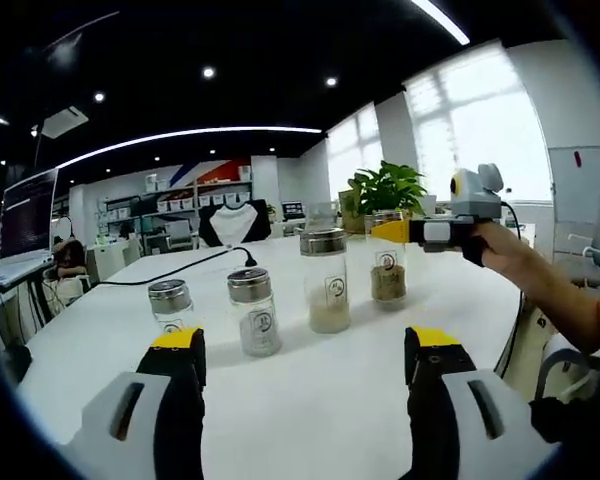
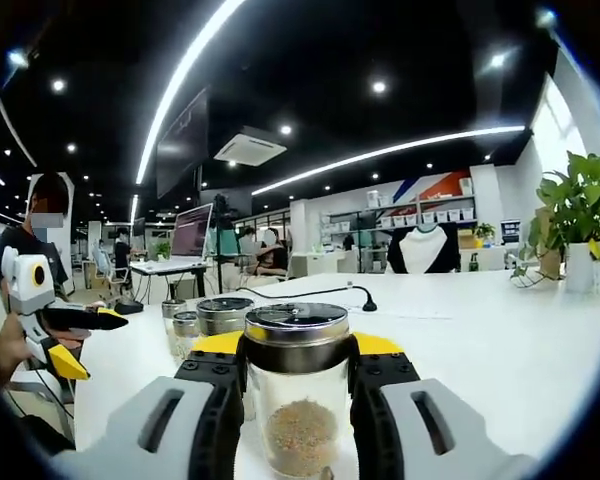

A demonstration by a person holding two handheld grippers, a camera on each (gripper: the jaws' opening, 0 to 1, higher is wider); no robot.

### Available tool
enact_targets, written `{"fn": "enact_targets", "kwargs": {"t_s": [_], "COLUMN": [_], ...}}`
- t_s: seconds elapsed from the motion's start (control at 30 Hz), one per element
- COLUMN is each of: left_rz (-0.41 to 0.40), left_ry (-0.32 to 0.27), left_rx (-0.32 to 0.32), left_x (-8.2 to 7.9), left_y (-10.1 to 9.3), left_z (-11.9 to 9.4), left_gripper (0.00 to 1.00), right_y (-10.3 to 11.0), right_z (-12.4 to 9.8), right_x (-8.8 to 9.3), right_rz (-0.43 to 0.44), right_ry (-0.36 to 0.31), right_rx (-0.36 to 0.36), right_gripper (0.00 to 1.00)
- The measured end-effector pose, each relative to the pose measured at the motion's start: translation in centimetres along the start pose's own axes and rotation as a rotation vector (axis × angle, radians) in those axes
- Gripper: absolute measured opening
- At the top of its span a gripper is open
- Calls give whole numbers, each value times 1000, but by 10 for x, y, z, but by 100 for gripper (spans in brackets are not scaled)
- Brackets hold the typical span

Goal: Rotate the seasoning bottle until the label or dispensing opening points toward the visible target arrow and the bottle remains upright within the marked orientation range

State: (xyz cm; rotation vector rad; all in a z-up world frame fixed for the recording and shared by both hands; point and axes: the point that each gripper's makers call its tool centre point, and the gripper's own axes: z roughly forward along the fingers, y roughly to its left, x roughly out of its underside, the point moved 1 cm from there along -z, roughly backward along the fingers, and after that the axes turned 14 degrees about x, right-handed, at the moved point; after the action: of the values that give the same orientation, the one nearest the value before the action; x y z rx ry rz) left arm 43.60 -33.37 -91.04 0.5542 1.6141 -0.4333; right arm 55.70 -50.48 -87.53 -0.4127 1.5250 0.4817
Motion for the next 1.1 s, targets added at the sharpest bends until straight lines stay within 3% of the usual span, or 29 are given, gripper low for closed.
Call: {"fn": "enact_targets", "kwargs": {"t_s": [0.27, 0.7, 1.1], "left_rz": [-5, -7, -7], "left_ry": [-2, 26, 36], "left_rx": [-35, -26, -26], "left_x": [1, 4, 5], "left_y": [4, -9, -13], "left_z": [-4, -1, -5], "left_gripper": [85, 85, 85], "right_y": [-4, -8, -6], "right_z": [2, 1, -2], "right_x": [7, 15, 14], "right_rz": [-2, 15, 26], "right_ry": [0, -21, -3], "right_rx": [-18, -104, -122], "right_gripper": [37, 38, 39]}}
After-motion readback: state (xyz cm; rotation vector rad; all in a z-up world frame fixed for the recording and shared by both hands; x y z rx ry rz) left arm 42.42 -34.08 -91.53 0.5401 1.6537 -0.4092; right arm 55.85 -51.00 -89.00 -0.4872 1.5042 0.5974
